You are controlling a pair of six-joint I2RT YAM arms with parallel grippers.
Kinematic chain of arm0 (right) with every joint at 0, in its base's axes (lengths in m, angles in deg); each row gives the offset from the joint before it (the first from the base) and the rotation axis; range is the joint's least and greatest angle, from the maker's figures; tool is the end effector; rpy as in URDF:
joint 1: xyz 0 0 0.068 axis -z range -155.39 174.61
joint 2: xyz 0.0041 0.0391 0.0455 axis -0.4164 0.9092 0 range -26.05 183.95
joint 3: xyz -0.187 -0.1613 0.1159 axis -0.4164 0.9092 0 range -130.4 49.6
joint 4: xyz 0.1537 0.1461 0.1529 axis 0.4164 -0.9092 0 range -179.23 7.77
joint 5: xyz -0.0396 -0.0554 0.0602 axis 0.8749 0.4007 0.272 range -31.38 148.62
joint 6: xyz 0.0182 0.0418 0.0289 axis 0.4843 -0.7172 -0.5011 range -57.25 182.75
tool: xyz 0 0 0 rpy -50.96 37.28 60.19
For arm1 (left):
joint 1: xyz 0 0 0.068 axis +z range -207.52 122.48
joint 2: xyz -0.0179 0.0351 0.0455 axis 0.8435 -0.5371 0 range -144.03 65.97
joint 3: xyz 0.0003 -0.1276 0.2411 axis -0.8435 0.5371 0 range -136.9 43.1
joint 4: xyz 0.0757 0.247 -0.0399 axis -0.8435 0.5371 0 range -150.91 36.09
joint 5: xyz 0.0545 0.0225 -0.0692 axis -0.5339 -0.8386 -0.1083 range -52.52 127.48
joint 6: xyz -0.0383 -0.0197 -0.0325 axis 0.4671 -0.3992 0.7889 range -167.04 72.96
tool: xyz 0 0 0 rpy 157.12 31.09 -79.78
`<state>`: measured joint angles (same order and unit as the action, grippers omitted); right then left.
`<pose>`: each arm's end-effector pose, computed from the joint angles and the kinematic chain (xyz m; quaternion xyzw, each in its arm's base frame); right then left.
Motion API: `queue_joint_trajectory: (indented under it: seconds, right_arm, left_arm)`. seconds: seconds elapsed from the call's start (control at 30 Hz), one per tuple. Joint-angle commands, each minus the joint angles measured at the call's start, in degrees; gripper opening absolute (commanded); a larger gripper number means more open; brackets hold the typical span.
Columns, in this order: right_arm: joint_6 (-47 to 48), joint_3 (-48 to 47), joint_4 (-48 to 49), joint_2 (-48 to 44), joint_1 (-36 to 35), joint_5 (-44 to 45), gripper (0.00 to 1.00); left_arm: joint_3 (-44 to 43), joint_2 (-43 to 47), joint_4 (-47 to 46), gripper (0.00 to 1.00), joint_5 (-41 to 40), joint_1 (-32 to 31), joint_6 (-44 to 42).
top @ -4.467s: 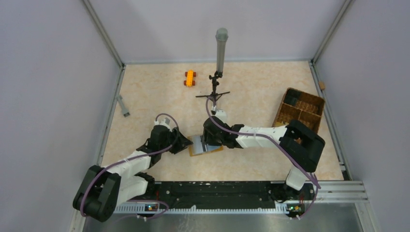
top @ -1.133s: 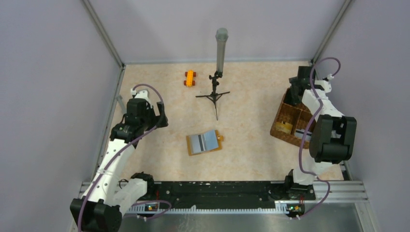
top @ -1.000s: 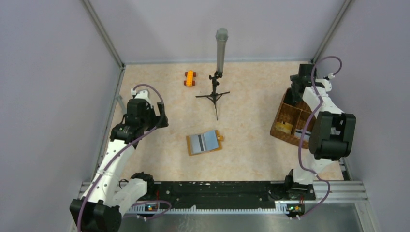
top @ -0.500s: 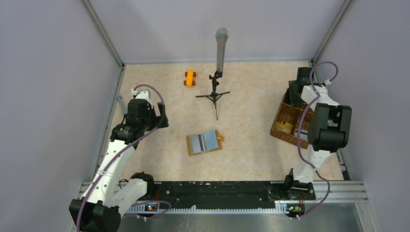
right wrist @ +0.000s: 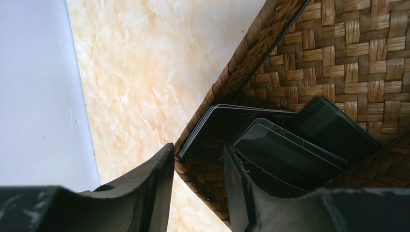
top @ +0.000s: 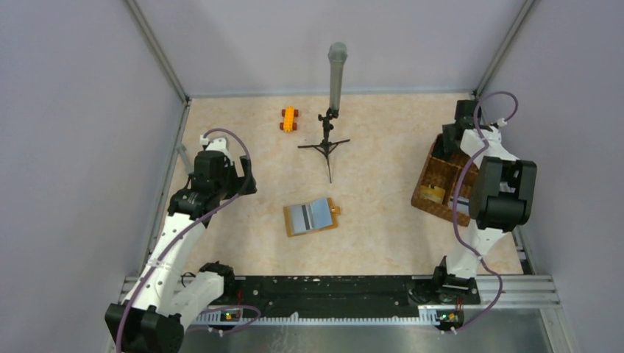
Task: Put the credit cards into the card holder
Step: Pick up the credit card from the storage box.
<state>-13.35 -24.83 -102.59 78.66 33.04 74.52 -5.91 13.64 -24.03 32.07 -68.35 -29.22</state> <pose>0.3917 -0.0680 0.2134 0.6617 0.6588 0.0775 0.3496 0.1876 -0.0324 0.2975 -0.0750 0.9032 -0.0627 0.4180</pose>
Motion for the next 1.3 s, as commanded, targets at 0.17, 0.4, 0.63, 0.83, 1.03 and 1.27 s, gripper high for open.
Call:
queue_joint_trajectory:
  seconds: [0.17, 0.4, 0.63, 0.83, 1.03, 1.27]
  right_arm:
    - [2.2, -3.4, -1.3, -0.1, 1.4, 2.9, 0.38]
    - [2.7, -4.2, -2.2, 1.2, 1.9, 2.3, 0.45]
    - [2.1, -3.4, -2.0, 3.0, 2.5, 1.0, 0.52]
    - [1.9, -2.8, -1.3, 3.3, 2.7, 0.6, 0.34]
    - [2.7, -3.4, -0.7, 1.7, 2.7, 0.9, 0.20]
    - [3.4, -4.3, -0.9, -0.2, 2.7, 0.9, 0.18]
  left_arm:
    - [0.4, 1.2, -1.6, 0.99, -0.2, -0.2, -0.8]
    - [0.5, 1.3, -1.6, 0.99, -0.2, -0.2, -0.8]
    - [0.7, 1.4, -1.6, 0.99, -0.2, -0.3, -0.8]
    - [0.7, 1.4, -1.6, 0.99, -0.3, -0.3, -0.8]
    - [0.6, 1.4, -1.6, 0.99, -0.1, -0.3, -0.8]
    - [0.7, 1.5, -1.7, 0.99, 0.1, -0.3, -0.8]
